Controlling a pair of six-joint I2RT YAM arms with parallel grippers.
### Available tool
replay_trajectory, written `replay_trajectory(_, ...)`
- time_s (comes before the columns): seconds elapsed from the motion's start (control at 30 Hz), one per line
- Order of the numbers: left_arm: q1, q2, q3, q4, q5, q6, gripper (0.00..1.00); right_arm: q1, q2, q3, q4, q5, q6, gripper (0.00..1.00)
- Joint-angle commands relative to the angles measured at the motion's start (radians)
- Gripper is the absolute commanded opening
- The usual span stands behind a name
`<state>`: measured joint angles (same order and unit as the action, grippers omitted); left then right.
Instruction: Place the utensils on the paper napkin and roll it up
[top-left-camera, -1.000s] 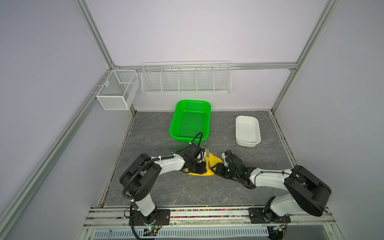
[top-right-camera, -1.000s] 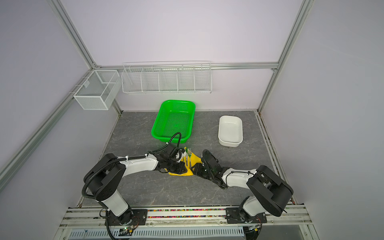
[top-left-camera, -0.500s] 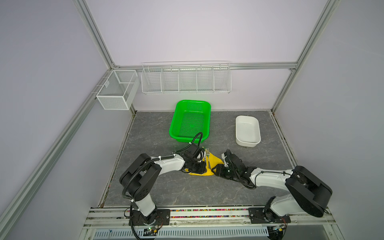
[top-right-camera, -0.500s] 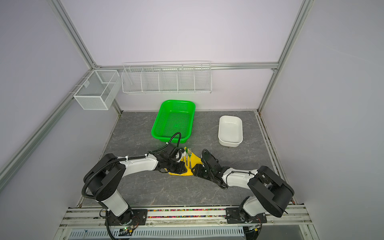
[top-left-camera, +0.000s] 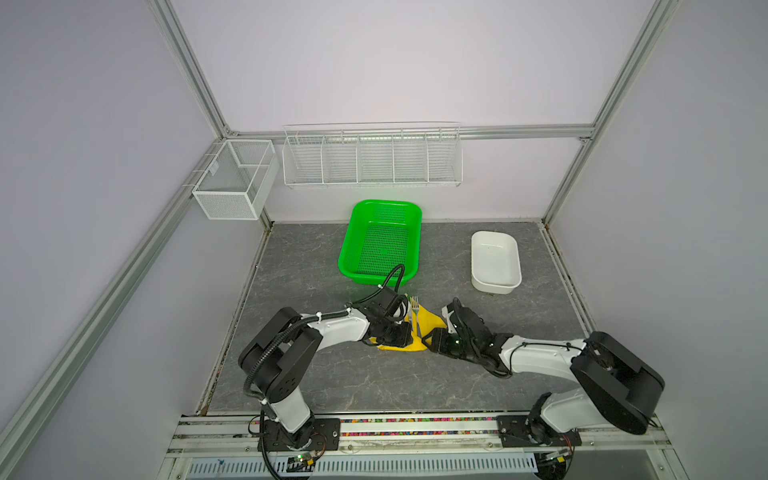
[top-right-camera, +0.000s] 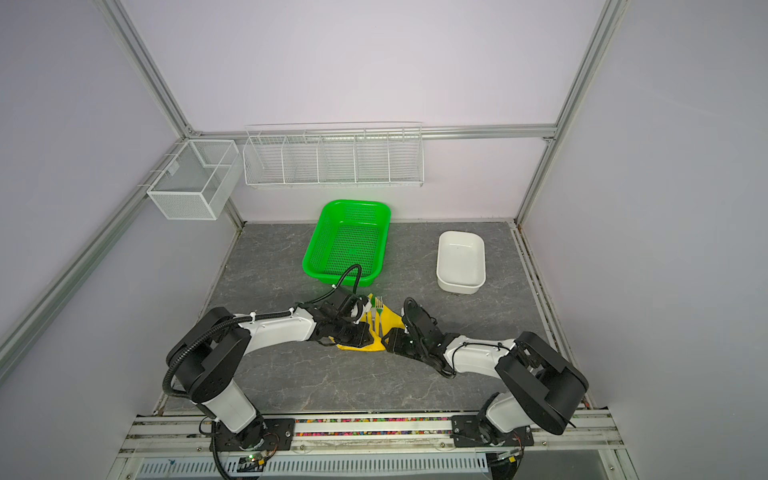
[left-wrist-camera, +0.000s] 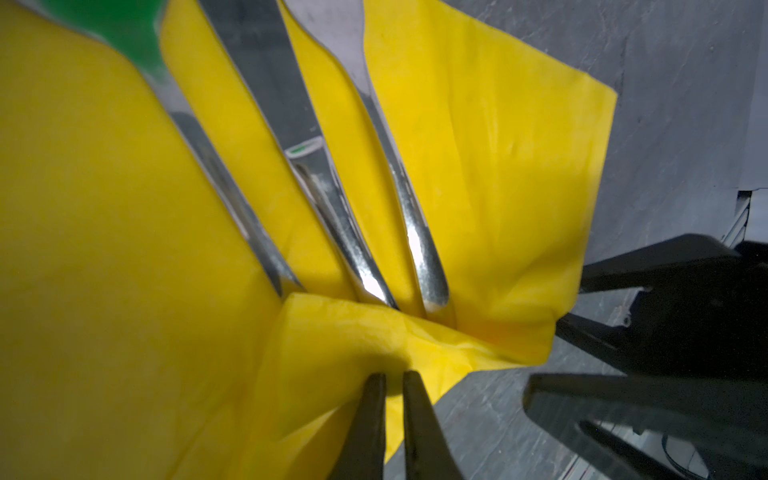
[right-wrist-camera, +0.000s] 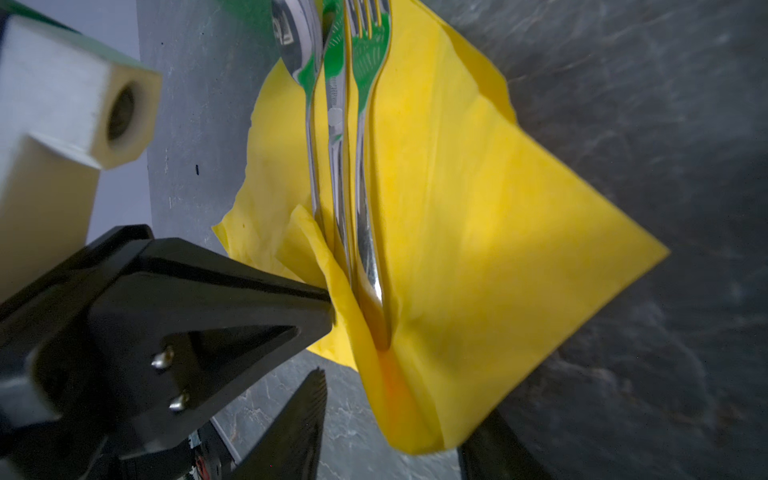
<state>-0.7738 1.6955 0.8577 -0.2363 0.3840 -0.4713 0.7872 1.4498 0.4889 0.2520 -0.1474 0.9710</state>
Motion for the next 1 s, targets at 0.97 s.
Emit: replay_trajectory(0.97, -0.002, -0.014, -0.009, -0.008, -0.017, -0.019, 0.13, 0.001, -0.012, 0.009, 0.010, -0.005, -0.039, 0.54)
